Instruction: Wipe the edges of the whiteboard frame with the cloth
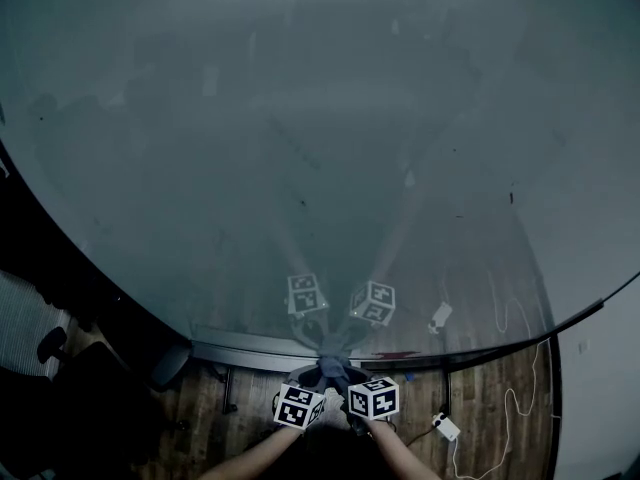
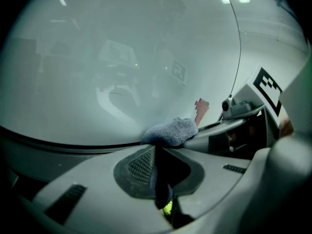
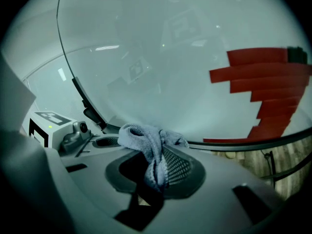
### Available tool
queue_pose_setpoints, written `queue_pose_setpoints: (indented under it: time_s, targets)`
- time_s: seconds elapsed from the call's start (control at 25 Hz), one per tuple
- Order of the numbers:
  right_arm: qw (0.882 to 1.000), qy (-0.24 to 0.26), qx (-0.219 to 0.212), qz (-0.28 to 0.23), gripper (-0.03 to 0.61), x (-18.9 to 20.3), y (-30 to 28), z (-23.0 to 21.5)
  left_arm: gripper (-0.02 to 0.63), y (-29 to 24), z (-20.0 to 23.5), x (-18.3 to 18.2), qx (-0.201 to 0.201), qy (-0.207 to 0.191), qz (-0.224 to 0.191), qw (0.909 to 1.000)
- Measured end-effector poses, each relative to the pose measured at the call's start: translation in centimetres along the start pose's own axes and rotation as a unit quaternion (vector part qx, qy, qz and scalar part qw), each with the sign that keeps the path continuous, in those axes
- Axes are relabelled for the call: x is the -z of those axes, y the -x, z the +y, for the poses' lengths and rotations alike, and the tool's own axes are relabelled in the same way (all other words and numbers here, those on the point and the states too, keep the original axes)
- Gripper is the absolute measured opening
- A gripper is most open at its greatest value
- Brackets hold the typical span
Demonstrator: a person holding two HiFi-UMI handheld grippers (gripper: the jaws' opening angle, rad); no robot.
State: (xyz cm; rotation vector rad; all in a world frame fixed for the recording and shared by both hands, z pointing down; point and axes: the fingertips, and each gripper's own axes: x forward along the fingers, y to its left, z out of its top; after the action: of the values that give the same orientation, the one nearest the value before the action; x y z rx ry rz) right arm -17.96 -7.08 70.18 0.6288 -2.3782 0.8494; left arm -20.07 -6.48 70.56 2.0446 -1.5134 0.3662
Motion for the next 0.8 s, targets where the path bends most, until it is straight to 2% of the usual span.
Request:
queue_pose_setpoints:
  time_s: [0.24, 0.48, 0.8]
  targets:
    - [1.000, -0.002, -0.006, -0.004, 0.084, 0.0, 0.5, -0.5, 0.020, -0.4, -0.6, -0.2, -0.002, -0.002, -0.001, 1.0000]
    - [1.000, -0.013, -0.017, -0.008, 0.084, -0.2, -0.6, 0.0, 0.020, -0.1, 0.7, -0.1, -0.015, 0.004, -0.009, 0.9998]
    - [0.999, -0.006, -0.051, -0.001, 0.084, -0.3, 0.4, -0.8, 0.020, -0.5, -0.4, -0.5, -0.058, 0.018, -0.019, 0.9979]
